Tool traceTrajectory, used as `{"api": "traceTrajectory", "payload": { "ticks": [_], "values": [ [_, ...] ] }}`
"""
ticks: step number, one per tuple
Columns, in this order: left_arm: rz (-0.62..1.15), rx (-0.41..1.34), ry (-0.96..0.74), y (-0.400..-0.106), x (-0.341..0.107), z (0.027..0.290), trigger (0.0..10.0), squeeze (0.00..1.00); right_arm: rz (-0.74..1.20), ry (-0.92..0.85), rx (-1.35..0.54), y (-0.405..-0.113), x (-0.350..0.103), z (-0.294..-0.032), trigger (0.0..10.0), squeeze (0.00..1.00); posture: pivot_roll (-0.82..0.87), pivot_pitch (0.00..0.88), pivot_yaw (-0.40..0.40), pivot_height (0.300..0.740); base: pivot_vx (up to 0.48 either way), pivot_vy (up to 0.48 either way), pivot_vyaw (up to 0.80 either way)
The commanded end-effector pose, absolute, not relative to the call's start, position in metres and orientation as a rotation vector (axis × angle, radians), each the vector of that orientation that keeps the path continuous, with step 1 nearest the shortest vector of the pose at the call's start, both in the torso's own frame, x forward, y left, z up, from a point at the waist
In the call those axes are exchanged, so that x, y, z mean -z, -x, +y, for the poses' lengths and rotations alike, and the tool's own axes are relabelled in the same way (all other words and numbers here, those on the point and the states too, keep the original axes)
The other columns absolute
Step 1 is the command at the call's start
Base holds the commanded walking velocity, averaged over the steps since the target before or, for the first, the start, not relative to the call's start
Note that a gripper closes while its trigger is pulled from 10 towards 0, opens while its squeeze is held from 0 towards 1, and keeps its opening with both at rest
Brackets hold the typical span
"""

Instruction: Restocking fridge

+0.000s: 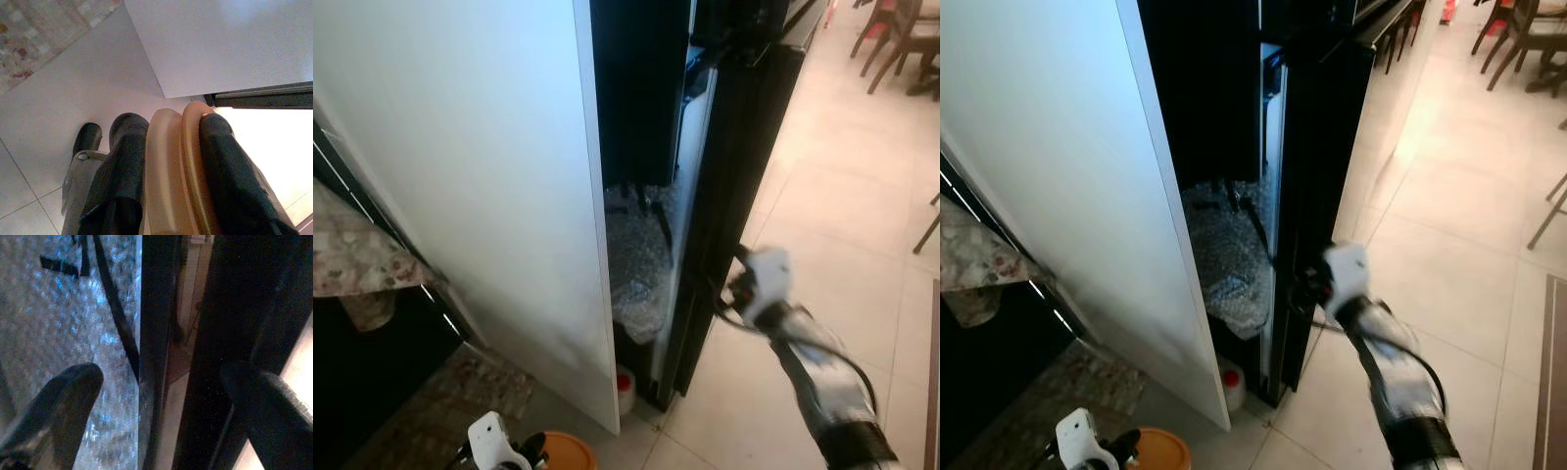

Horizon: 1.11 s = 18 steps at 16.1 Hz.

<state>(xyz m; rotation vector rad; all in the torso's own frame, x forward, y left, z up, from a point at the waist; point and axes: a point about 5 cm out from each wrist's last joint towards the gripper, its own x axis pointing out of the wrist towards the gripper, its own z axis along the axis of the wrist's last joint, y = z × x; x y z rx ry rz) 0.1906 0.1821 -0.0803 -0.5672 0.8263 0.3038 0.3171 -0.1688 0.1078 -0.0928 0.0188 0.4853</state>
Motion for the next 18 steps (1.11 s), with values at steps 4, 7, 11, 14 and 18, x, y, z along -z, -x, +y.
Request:
{"api": "traceTrajectory", "payload": {
  "ticks": [4, 7, 11, 14, 18],
  "values": [
    [0.832, -0.304, 0.553, -0.189, 0.081, 0.183, 10.0, 0.0, 0.022, 0.114, -0.484, -0.327, -0.108, -0.165, 10.0, 0.0, -0.1, 0.004, 0.038, 0.74, 0.0, 0.0, 0.0],
    [0.833, -0.304, 0.551, -0.189, 0.081, 0.182, 10.0, 0.0, 0.0, 0.147, -0.427, -0.335, -0.113, -0.168, 10.0, 0.0, -0.1, 0.006, 0.038, 0.74, 0.0, 0.0, 0.0],
    [0.832, -0.305, 0.55, -0.189, 0.081, 0.182, 10.0, 0.0, -0.016, 0.152, -0.39, -0.344, -0.116, -0.168, 10.0, 0.0, -0.09, 0.004, 0.037, 0.74, 0.0, 0.0, 0.0],
    [0.831, -0.307, 0.551, -0.189, 0.081, 0.182, 10.0, 0.0, -0.023, 0.165, -0.345, -0.351, -0.117, -0.168, 10.0, 0.0, -0.09, 0.005, 0.038, 0.74, 0.0, 0.0, 0.0],
    [0.833, -0.306, 0.546, -0.189, 0.081, 0.182, 10.0, 0.0, -0.04, 0.187, -0.184, -0.353, -0.12, -0.191, 10.0, 0.0, -0.1, 0.012, 0.04, 0.74, 0.0, 0.0, 0.0]
  ]
}}
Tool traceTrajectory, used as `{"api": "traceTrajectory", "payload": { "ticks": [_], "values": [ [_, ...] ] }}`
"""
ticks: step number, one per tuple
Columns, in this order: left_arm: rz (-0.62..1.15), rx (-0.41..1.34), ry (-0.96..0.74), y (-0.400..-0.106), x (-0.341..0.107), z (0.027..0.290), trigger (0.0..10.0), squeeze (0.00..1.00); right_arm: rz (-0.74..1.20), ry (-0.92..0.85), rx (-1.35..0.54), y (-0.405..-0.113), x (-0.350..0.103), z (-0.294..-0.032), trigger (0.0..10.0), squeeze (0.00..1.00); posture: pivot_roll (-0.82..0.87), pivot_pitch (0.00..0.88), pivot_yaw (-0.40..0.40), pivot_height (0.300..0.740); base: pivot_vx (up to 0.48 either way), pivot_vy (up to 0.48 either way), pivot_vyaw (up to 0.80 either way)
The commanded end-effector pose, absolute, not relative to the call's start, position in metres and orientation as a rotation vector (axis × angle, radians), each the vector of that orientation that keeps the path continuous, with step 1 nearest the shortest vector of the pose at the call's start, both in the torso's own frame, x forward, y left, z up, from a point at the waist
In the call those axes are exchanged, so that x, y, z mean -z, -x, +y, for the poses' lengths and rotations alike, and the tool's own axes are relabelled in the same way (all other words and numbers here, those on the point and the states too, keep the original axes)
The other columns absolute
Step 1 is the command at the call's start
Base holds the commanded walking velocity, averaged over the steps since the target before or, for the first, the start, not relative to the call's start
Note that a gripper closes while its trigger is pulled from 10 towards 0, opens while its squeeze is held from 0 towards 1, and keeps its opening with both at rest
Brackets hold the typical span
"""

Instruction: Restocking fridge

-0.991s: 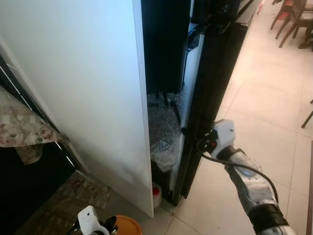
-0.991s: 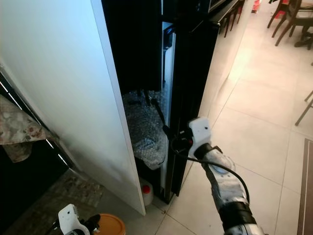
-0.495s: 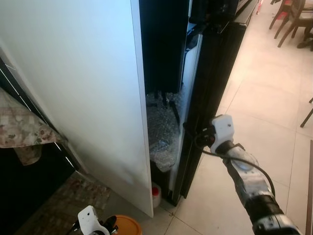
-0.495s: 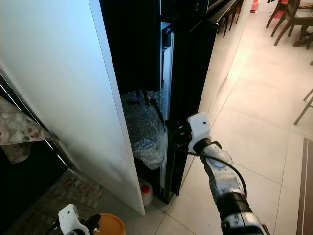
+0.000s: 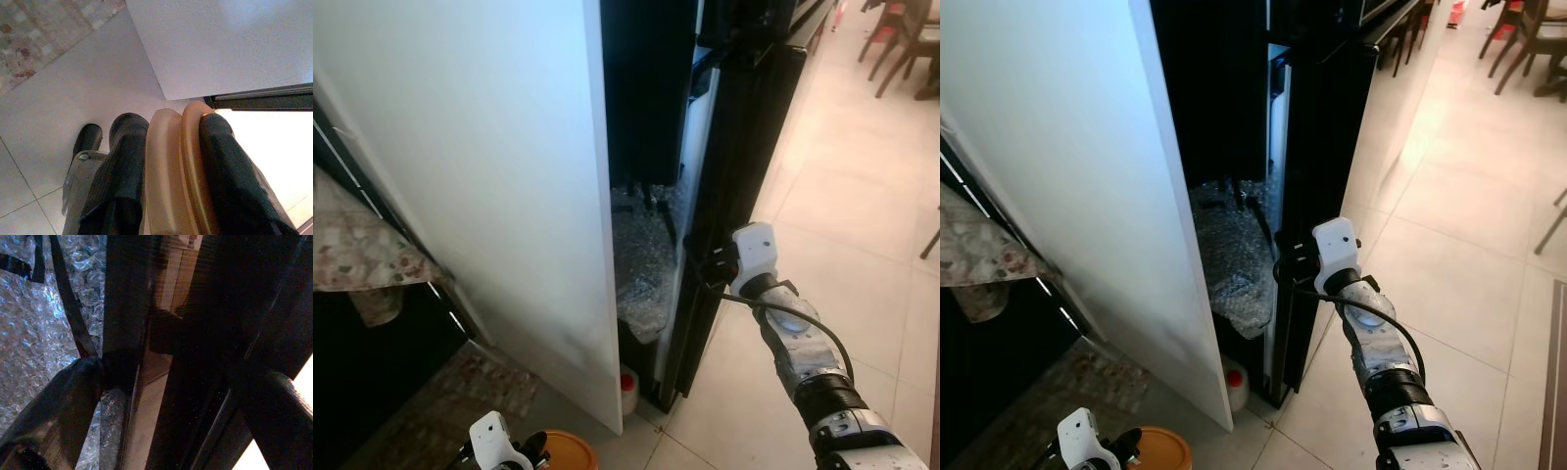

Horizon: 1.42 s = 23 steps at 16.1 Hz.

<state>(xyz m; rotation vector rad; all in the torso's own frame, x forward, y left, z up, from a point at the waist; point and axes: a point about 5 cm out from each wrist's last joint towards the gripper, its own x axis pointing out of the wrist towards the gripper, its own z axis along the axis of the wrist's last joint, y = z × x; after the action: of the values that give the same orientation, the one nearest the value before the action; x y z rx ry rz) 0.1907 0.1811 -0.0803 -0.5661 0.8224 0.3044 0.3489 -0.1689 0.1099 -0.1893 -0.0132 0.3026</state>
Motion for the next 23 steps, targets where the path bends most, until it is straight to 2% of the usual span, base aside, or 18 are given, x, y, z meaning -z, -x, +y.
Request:
{"api": "traceTrajectory", "payload": {
  "ticks": [1, 4, 7, 9, 11, 13, 15, 18, 23],
  "values": [
    [0.834, -0.305, 0.544, -0.188, 0.081, 0.182, 10.0, 0.0, -0.042, 0.192, -0.145, -0.351, -0.119, -0.198, 10.0, 0.0, -0.1, 0.015, 0.041, 0.74, 0.0, 0.0, 0.0],
    [0.839, -0.304, 0.542, -0.186, 0.082, 0.182, 10.0, 0.0, -0.035, 0.21, -0.035, -0.342, -0.113, -0.218, 10.0, 0.0, -0.1, 0.017, 0.04, 0.74, 0.0, 0.0, 0.0],
    [0.846, -0.305, 0.539, -0.184, 0.084, 0.182, 10.0, 0.0, -0.004, 0.256, 0.136, -0.319, -0.099, -0.25, 10.0, 0.0, -0.11, 0.021, 0.04, 0.74, 0.0, 0.0, 0.0],
    [0.85, -0.304, 0.538, -0.183, 0.084, 0.182, 10.0, 0.0, 0.008, 0.274, 0.175, -0.31, -0.094, -0.259, 10.0, 0.0, -0.11, 0.021, 0.04, 0.74, 0.0, 0.0, 0.0],
    [0.854, -0.302, 0.536, -0.182, 0.084, 0.182, 10.0, 0.0, 0.038, 0.319, 0.342, -0.286, -0.086, -0.289, 10.0, 0.0, -0.11, 0.018, 0.037, 0.74, 0.0, 0.0, 0.0],
    [0.854, -0.302, 0.536, -0.182, 0.084, 0.182, 10.0, 0.0, 0.056, 0.352, 0.403, -0.276, -0.083, -0.3, 10.0, 0.0, -0.11, 0.017, 0.036, 0.74, 0.0, 0.0, 0.0],
    [0.854, -0.301, 0.534, -0.183, 0.084, 0.182, 10.0, 0.0, 0.121, 0.366, 0.527, -0.253, -0.071, -0.316, 10.0, 0.0, -0.12, 0.01, 0.037, 0.74, 0.0, 0.0, 0.0],
    [0.854, -0.298, 0.53, -0.183, 0.084, 0.183, 10.0, 0.0, 0.166, 0.361, 0.614, -0.235, -0.059, -0.321, 10.0, 0.0, -0.12, 0.006, 0.039, 0.74, 0.0, 0.0, 0.0],
    [0.854, -0.296, 0.525, -0.183, 0.084, 0.183, 10.0, 0.0, 0.279, 0.255, 0.633, -0.221, -0.03, -0.305, 10.0, 0.0, -0.12, 0.005, 0.041, 0.74, 0.0, 0.0, 0.0]
  ]
}}
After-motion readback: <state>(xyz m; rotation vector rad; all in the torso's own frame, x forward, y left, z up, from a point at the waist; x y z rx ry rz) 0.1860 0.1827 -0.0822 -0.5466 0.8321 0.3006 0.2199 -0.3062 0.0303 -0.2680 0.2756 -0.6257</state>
